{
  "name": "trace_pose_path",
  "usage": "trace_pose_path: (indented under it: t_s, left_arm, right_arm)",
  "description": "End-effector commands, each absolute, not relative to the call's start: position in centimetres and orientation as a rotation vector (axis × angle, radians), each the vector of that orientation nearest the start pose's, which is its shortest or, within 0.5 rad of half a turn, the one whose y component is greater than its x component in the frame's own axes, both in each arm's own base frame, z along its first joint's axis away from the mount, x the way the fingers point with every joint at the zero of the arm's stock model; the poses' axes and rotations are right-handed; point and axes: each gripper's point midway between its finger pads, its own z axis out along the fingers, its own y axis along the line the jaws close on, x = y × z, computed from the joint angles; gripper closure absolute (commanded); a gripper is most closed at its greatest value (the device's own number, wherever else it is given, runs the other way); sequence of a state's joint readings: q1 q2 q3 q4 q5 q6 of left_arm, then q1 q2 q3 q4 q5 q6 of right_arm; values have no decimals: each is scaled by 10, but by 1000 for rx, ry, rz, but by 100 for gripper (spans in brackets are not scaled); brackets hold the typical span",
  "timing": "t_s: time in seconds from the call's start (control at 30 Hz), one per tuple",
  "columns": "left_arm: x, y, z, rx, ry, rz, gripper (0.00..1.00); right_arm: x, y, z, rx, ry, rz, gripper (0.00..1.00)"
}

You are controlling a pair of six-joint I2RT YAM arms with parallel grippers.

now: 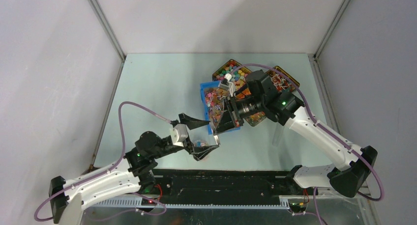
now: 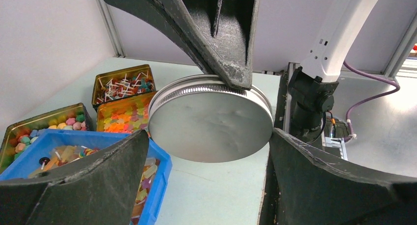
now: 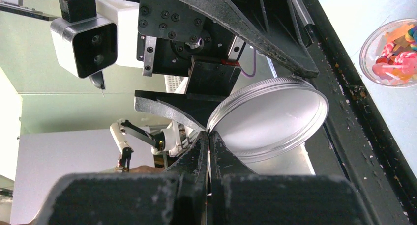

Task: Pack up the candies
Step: Pick up the bottle lid at the center of the board.

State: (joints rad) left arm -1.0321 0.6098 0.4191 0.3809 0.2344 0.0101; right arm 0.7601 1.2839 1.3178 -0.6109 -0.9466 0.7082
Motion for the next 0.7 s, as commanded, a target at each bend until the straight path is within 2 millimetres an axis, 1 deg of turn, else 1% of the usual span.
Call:
trace_pose_path:
  t_s: [0.0,0.23,0.37,0.67]
  left_arm:
    - [118,-279,308,876,1074,-1009,0]
    - [121,-278,299,872,1097,-993,3]
    - [124,-278,296,868,1112,-981,0]
    - [128,-282,289,876,1137,-967,0]
  right_arm:
    - [106,323,345,-761,2290,1805,100]
    - [106,324,345,-760,2291,1811,100]
    - [106,324,346,-761,2287,1817,100]
    - [106,324,347,-758,2290,1822,100]
